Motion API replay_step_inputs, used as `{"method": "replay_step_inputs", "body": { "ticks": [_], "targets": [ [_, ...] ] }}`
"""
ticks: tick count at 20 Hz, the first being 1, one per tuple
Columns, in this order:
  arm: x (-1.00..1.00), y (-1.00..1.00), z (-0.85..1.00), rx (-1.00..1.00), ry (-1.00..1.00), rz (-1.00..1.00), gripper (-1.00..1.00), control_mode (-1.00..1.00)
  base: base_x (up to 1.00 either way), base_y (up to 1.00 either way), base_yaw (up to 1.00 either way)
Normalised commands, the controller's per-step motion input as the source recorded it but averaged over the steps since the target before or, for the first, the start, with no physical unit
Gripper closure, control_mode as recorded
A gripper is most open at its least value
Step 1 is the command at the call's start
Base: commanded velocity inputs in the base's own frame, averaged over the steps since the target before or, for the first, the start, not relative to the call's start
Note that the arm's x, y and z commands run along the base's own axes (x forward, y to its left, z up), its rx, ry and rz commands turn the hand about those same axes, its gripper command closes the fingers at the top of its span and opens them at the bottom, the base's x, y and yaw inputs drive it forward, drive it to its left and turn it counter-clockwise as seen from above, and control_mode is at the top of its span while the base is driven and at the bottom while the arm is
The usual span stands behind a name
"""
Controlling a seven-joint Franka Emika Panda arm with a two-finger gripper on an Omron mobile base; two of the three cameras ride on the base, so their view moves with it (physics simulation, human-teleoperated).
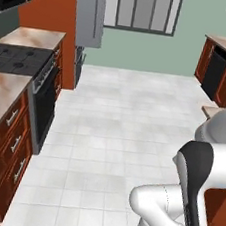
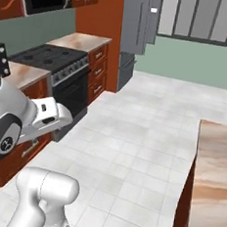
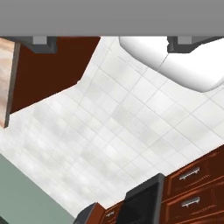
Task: Gather the squash and potato from the fridge and place them on a tray on the dining counter. Then gather the chicken drumstick and steak from the fridge and place them on the other tray.
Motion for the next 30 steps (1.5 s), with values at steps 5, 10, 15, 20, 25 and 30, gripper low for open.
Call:
{"method": "replay_step_inputs", "body": {
  "ticks": [5,10,15,20,25,30],
  "targets": [
    [0.00,0.00,0.00,0.00,0.00,0.00,-1.00,1.00,0.89,-0.06,0.07],
    [0.00,0.00,0.00,0.00,0.00,0.00,-1.00,1.00,0.86,-0.19,0.05],
    [0.00,0.00,0.00,0.00,0.00,0.00,-1.00,1.00,0.81,-0.30,0.06],
    [0.00,0.00,0.00,0.00,0.00,0.00,-1.00,1.00,0.80,-0.34,0.07],
    [0.00,0.00,0.00,0.00,0.00,0.00,-1.00,1.00,0.80,-0.39,0.07],
    [0.00,0.00,0.00,0.00,0.00,0.00,-1.00,1.00,0.80,-0.43,0.07]
  ]
}}
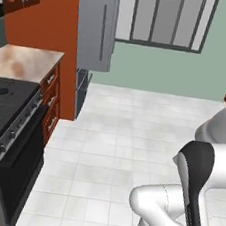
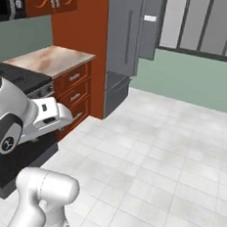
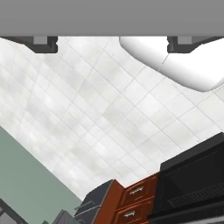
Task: Gather the squash and potato from the fridge and place them on a tray on the dining counter. Then gather the chicken drumstick and steak from the fridge and place them on the other tray.
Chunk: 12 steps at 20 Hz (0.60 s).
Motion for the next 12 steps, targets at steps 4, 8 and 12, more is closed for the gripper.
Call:
{"method": "replay_step_inputs", "body": {
  "ticks": [4,8,12],
  "targets": [
    [0.00,0.00,0.00,0.00,0.00,0.00,-1.00,1.00,0.77,-0.53,0.09],
    [0.00,0.00,0.00,0.00,0.00,0.00,-1.00,1.00,0.74,-0.56,0.11],
    [0.00,0.00,0.00,0.00,0.00,0.00,-1.00,1.00,0.66,-0.57,0.12]
  ]
}}
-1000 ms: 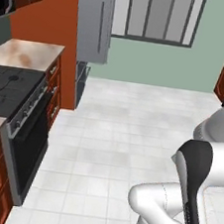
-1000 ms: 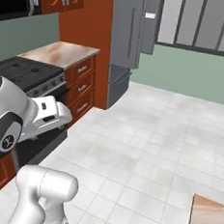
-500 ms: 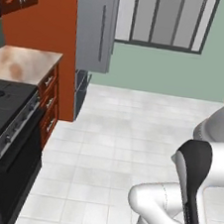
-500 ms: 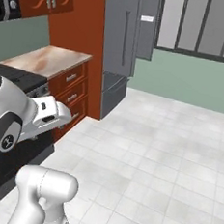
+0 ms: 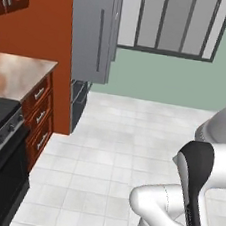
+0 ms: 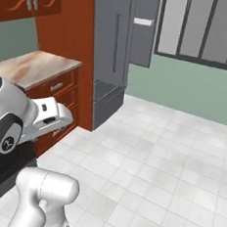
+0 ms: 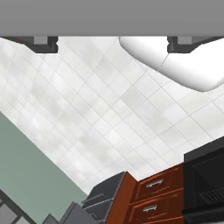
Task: Gather the squash and potato from the fridge and place them on a tray on the dining counter. Then gather the chicken drumstick and steak from the fridge and place them on the other tray.
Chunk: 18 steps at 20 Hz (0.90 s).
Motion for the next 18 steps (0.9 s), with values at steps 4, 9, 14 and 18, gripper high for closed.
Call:
{"method": "replay_step_inputs", "body": {
  "ticks": [4,9,14,18],
  "targets": [
    [0.00,0.00,0.00,0.00,0.00,0.00,-1.00,1.00,0.61,-0.60,0.13],
    [0.00,0.00,0.00,0.00,0.00,0.00,-1.00,1.00,0.56,-0.58,0.12],
    [0.00,0.00,0.00,0.00,0.00,0.00,-1.00,1.00,0.51,-0.60,0.13],
    [0.00,0.00,0.00,0.00,0.00,0.00,-1.00,1.00,0.44,-0.65,0.15]
  ]
}}
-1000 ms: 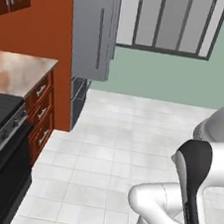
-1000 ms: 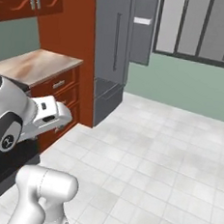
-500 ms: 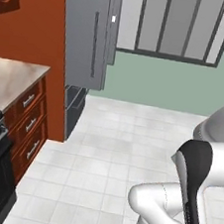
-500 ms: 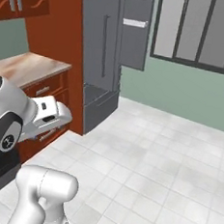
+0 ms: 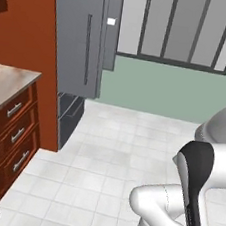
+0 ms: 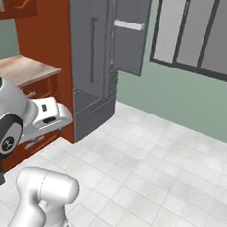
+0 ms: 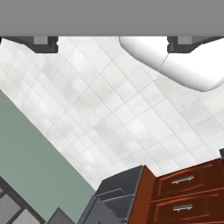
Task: Gather the squash and potato from the fridge and place them on a tray on the dining counter. Then gather the chicken drumstick and steak from the fridge and place them on the other tray.
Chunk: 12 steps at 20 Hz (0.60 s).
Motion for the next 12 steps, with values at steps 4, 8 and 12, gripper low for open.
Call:
{"method": "replay_step_inputs", "body": {
  "ticks": [4,8,12],
  "targets": [
    [0.00,0.00,0.00,0.00,0.00,0.00,-1.00,1.00,0.42,-0.65,0.16],
    [0.00,0.00,0.00,0.00,0.00,0.00,-1.00,1.00,0.39,-0.69,0.20],
    [0.00,0.00,0.00,0.00,0.00,0.00,-1.00,1.00,0.40,-0.66,0.22]
  ]
}}
